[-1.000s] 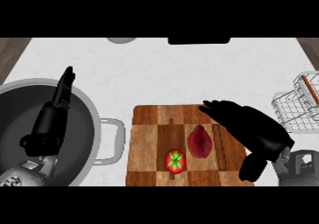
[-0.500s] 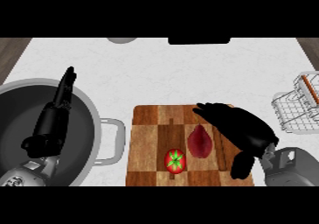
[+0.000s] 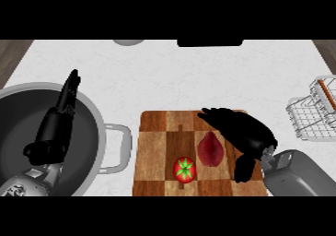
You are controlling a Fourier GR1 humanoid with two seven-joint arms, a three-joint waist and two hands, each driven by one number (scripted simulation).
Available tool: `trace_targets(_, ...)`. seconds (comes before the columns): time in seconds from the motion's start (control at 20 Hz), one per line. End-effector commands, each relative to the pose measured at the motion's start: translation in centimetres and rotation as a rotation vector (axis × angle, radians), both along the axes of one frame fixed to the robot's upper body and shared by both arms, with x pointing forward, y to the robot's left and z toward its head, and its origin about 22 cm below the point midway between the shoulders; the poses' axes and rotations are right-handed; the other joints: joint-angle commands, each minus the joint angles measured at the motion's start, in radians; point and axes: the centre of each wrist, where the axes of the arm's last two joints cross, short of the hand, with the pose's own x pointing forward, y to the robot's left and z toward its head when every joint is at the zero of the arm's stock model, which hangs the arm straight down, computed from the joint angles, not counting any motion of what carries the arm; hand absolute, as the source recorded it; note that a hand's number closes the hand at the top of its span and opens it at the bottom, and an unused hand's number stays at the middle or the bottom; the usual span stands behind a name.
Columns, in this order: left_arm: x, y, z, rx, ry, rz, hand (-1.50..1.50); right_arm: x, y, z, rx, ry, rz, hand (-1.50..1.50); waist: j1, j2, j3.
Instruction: Pick the pear from the cutting board and place it in the tiered basket
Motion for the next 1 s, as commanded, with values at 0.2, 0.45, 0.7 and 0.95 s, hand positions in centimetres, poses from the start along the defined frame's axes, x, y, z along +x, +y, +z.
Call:
trace_targets(0.2, 0.1, -3.1, -2.6, -0.11, 0.121, 0.0, 0.0, 0.1, 0.2, -1.8, 0.005, 0.006, 0.001, -1.5, -0.018, 0.017, -0.032)
trace_targets(0.45, -0.5, -2.5, -1.5, -0.12, 0.098, -0.015, 0.0, 0.8, 0.6, -3.2, 0.018, 0.029, -0.025, -1.5, -0.002, 0.016, -0.031)
trace_targets(0.7, -0.7, -2.1, -2.7, -0.114, 0.119, -0.005, 0.0, 0.1, 0.9, -3.8, 0.066, 0.032, -0.013, -1.5, -0.01, 0.014, -0.032)
trace_targets(0.95, 0.5, -1.4, -3.1, -0.112, 0.128, 0.027, 0.0, 0.6, 0.1, -4.4, 0.105, 0.006, -0.047, -1.5, -0.023, 0.017, -0.032)
